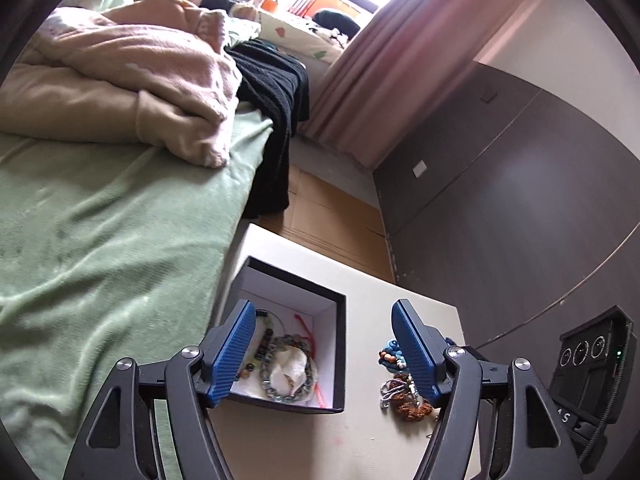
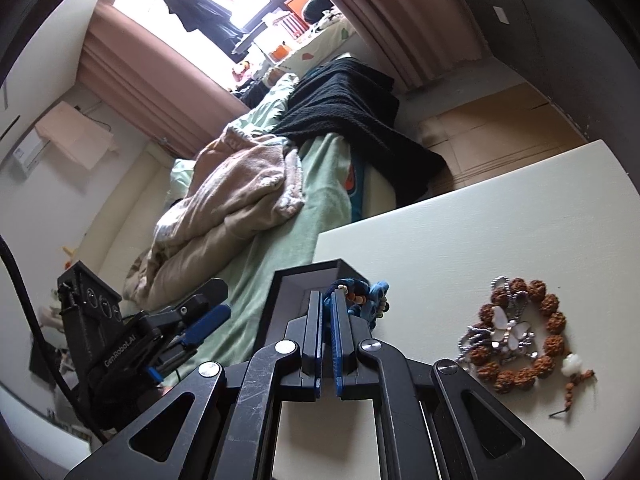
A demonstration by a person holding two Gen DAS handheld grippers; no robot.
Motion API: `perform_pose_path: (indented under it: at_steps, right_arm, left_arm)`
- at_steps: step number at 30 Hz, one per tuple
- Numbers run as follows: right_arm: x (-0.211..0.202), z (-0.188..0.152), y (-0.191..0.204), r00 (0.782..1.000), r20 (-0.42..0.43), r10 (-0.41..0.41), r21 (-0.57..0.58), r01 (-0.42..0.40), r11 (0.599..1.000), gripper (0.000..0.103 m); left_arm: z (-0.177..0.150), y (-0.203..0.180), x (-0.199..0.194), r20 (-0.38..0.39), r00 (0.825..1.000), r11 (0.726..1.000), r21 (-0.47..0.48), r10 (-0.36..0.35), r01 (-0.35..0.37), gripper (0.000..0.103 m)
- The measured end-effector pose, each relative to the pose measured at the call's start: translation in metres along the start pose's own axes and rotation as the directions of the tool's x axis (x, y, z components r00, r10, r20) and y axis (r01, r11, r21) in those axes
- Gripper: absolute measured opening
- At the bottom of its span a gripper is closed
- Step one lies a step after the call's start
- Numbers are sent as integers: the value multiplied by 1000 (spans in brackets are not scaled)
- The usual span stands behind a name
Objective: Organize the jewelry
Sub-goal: 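Place both held bracelets into the black box and open both tools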
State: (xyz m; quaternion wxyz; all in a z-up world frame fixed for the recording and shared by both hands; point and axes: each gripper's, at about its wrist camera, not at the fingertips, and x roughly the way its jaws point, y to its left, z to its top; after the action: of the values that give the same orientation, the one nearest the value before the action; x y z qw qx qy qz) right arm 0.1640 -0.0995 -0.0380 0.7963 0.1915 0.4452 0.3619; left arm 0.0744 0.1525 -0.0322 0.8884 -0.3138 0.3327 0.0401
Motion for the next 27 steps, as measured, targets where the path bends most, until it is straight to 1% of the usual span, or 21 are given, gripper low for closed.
perform_pose_path:
  at_steps: [6, 10, 11, 12, 13, 14, 15, 16, 17, 21, 27]
  right_arm:
    - [9, -1, 22, 998, 10, 63, -10, -62, 998, 6]
    - [21, -3, 37, 991, 15, 136, -10, -136, 991, 6]
    - [25, -4, 39, 991, 19, 131, -15, -130, 991, 10]
    - [31, -5, 41, 995, 5, 105, -24, -104, 994, 17]
    - [38, -5, 41, 997, -25, 67, -28, -68, 997, 40]
    - [43, -7, 37, 998, -50, 38, -16, -38, 999, 48]
    - [43, -9, 32, 998, -49, 26, 3, -26, 1000, 50]
    - [41, -11, 27, 999, -37, 27, 19, -26, 999, 50]
    - [39, -11, 26, 999, -36, 24, 21, -23, 1000, 50]
    - [21, -8, 14, 999, -13, -30, 27, 30, 999, 52]
    - [-18, -4, -16, 996, 33, -83, 96, 80, 992, 53]
  left_arm:
    - [3, 13, -10, 11, 1000, 999, -34, 6, -5, 71]
    - [4, 21, -15, 17, 1000, 998, -55, 8, -7, 71]
    - [4, 22, -15, 14, 1000, 998, -60, 8, -8, 71]
    - [4, 23, -15, 9, 1000, 998, -62, 8, -7, 71]
    - [3, 23, -15, 5, 1000, 998, -62, 6, -5, 71]
    - [2, 23, -16, 2, 1000, 998, -61, 1, -1, 71]
    - [2, 22, -16, 0, 1000, 998, -58, 0, 0, 71]
    - [1, 21, -16, -1, 1000, 999, -53, 0, 0, 71]
    - [1, 20, -15, -2, 1000, 999, -51, 0, 0, 71]
    - [-2, 13, -14, -7, 1000, 999, -43, -7, 7, 71]
    - [-12, -5, -7, -23, 1000, 1000, -1, -7, 6, 71]
